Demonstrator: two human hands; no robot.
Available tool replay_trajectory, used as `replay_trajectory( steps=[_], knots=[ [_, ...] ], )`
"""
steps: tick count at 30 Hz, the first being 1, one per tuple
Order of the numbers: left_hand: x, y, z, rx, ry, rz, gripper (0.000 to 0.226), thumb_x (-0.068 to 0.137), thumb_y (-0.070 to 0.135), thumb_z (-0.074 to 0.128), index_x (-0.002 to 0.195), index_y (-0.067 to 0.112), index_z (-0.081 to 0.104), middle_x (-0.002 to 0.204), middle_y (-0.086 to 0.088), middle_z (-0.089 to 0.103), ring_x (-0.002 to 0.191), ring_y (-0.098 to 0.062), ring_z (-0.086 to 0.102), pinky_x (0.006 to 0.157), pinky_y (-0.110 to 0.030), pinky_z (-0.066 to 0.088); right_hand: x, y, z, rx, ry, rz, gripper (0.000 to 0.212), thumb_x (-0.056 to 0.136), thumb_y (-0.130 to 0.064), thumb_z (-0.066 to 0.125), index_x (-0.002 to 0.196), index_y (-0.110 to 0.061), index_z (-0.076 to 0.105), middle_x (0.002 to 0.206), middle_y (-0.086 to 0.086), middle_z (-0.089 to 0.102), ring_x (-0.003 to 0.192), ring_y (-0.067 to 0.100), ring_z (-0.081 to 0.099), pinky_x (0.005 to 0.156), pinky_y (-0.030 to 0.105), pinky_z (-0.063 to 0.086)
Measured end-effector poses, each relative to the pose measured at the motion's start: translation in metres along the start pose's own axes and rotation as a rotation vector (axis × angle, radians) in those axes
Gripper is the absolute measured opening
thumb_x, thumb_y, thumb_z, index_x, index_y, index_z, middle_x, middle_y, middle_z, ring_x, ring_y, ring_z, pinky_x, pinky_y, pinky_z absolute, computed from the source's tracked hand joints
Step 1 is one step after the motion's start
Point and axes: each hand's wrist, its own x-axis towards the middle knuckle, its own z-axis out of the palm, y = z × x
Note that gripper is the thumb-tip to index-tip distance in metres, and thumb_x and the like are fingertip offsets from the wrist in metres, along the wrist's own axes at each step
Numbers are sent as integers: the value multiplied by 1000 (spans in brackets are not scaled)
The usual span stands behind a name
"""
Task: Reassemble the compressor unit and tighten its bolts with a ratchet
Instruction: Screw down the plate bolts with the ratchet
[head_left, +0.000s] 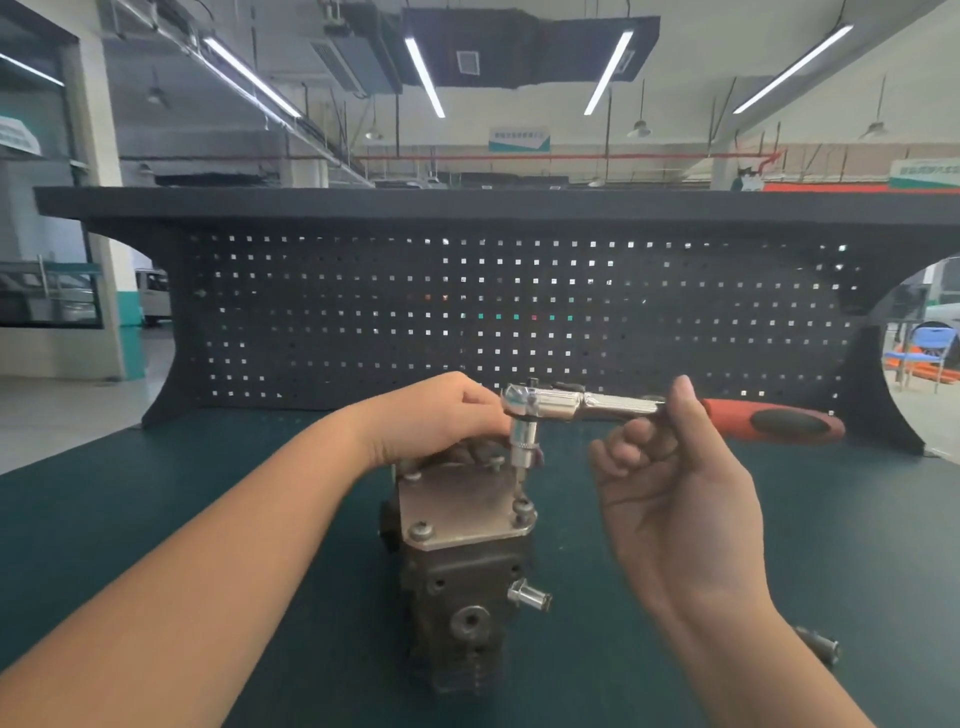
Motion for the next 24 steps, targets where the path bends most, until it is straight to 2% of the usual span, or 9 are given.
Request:
replay_trajectory(
  steps=[2, 5, 7, 8, 9, 10, 14, 17, 24],
  knots=[
    [-9, 5, 0, 159, 186, 15, 27, 85, 25, 52, 95, 17, 76, 54, 9, 55, 44, -7, 34, 44, -19, 36, 0, -1, -1, -13, 5, -3, 23, 95, -23, 54, 73, -19, 48, 51, -3, 48, 45, 9, 45, 45, 20, 39],
    [-31, 11, 10, 39, 415, 86, 41, 91, 2, 45, 90, 29, 75, 48, 22, 57, 34, -2, 33, 37, -10, 29, 0, -2, -2, -12, 13, -5, 23, 95, -23, 55, 74, -19, 48, 53, -3, 47, 46, 10, 44, 46, 21, 39],
    [-43, 13, 23, -36, 406, 88, 44, 91, 2, 45, 92, 32, 76, 66, 23, 69, 48, -6, 58, 51, -17, 49, 0, -3, -1, -17, 14, -13, 22, 95, -23, 55, 74, -20, 47, 53, -3, 46, 46, 10, 43, 47, 21, 38],
    [-47, 14, 30, -84, 396, 88, 41, 90, 5, 45, 96, 31, 76, 80, 19, 74, 68, -16, 70, 70, -33, 59, 0, -3, -1, -18, 14, -16, 22, 95, -23, 55, 74, -20, 46, 53, -3, 46, 46, 10, 42, 47, 20, 38],
    [-49, 14, 36, -138, 395, 91, 38, 88, 10, 45, 97, 30, 75, 90, 13, 76, 86, -24, 72, 86, -47, 57, 0, -4, -1, -16, 15, -18, 23, 95, -23, 54, 74, -19, 46, 53, -4, 45, 45, 10, 41, 47, 20, 38],
    [-52, 13, 39, -186, 397, 95, 38, 84, 14, 43, 97, 30, 75, 94, 9, 76, 94, -25, 71, 93, -53, 52, 0, -4, -1, -13, 15, -18, 23, 95, -22, 54, 74, -19, 46, 52, -4, 45, 45, 10, 41, 47, 20, 37],
    [-57, 10, 45, -271, 414, 175, 39, 82, 17, 39, 92, 30, 75, 92, 5, 77, 93, -12, 71, 88, -34, 55, 0, -4, -4, -14, 9, -26, 22, 96, -22, 54, 75, -19, 46, 52, -3, 46, 44, 10, 42, 45, 20, 39],
    [-59, 5, 51, -309, 540, 235, 33, 83, 17, 44, 87, 27, 75, 83, 1, 76, 83, -15, 73, 76, -25, 57, -3, -4, -4, -32, -12, -87, 21, 94, -22, 56, 76, -19, 48, 49, -4, 48, 42, 10, 45, 43, 20, 40],
    [-64, 13, 64, -327, 610, 262, 28, 86, 22, 50, 94, 34, 74, 79, 5, 76, 76, -6, 72, 67, -11, 51, -23, -5, 10, -291, -128, -465, 22, 83, -29, 72, 63, -33, 66, 45, -3, 58, 37, 13, 56, 45, 21, 46]
  ],
)
